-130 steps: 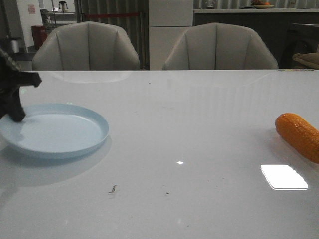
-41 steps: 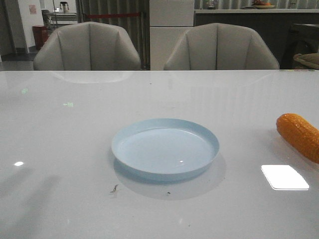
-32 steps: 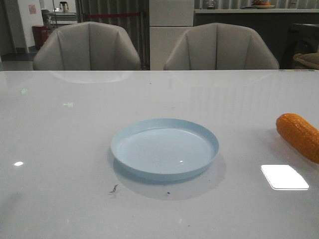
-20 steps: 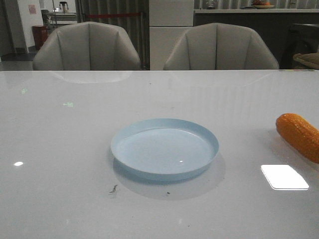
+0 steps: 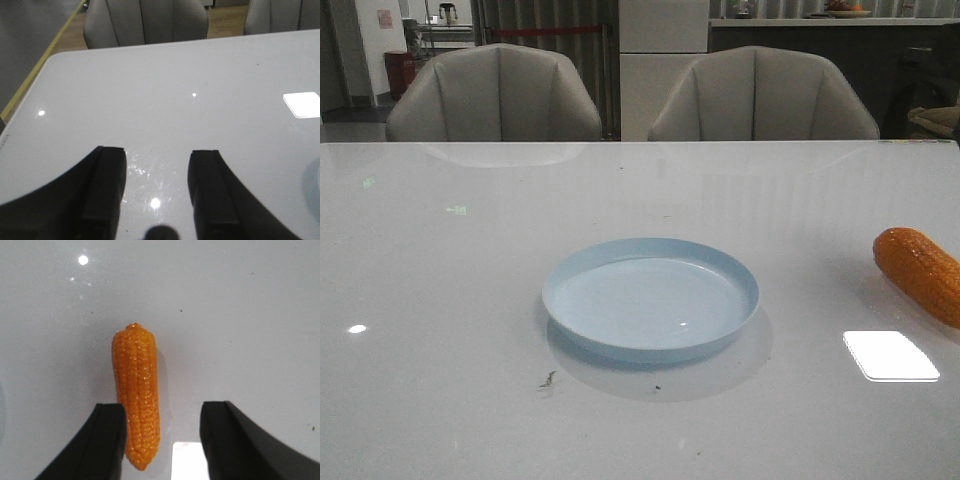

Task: Place corn on plate with both arms

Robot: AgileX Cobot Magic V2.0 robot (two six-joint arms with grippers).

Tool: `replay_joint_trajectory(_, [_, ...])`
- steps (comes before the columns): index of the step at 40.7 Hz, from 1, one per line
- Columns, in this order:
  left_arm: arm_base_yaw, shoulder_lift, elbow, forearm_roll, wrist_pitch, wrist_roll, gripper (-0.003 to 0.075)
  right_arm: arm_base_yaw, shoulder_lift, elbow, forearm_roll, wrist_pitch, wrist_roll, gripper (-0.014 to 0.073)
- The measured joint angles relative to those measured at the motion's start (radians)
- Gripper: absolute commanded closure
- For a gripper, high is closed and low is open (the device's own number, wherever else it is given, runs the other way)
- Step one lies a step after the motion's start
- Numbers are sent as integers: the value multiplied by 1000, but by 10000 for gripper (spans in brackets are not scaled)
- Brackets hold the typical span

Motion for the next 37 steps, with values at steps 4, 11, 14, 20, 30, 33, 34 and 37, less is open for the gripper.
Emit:
replay_joint_trajectory(4, [0, -17, 0, 10, -21, 0, 352, 0, 86, -49, 0, 14, -5, 146])
replay_joint_trajectory(11, [0, -19, 2, 14, -32, 0, 352, 0, 201, -83, 19, 20, -8, 146])
replay_joint_trajectory(14, [0, -19, 2, 14, -32, 0, 352, 0, 228, -85, 29, 20, -8, 146])
replay_joint_trajectory(20, [0, -19, 2, 16, -32, 0, 352, 0, 257, -85, 69, 20, -8, 149])
replay_joint_trajectory(30, [0, -19, 2, 16, -32, 0, 352, 19, 257, -85, 122, 20, -35, 145])
replay_joint_trajectory(33, [0, -19, 2, 16, -32, 0, 352, 37, 262, -85, 124, 20, -61, 145])
replay_joint_trajectory(34, [0, -19, 2, 16, -32, 0, 352, 40, 266, -85, 126, 20, -64, 145])
replay_joint_trajectory(37, [0, -19, 2, 16, -32, 0, 352, 53, 279, -85, 128, 18, -75, 145])
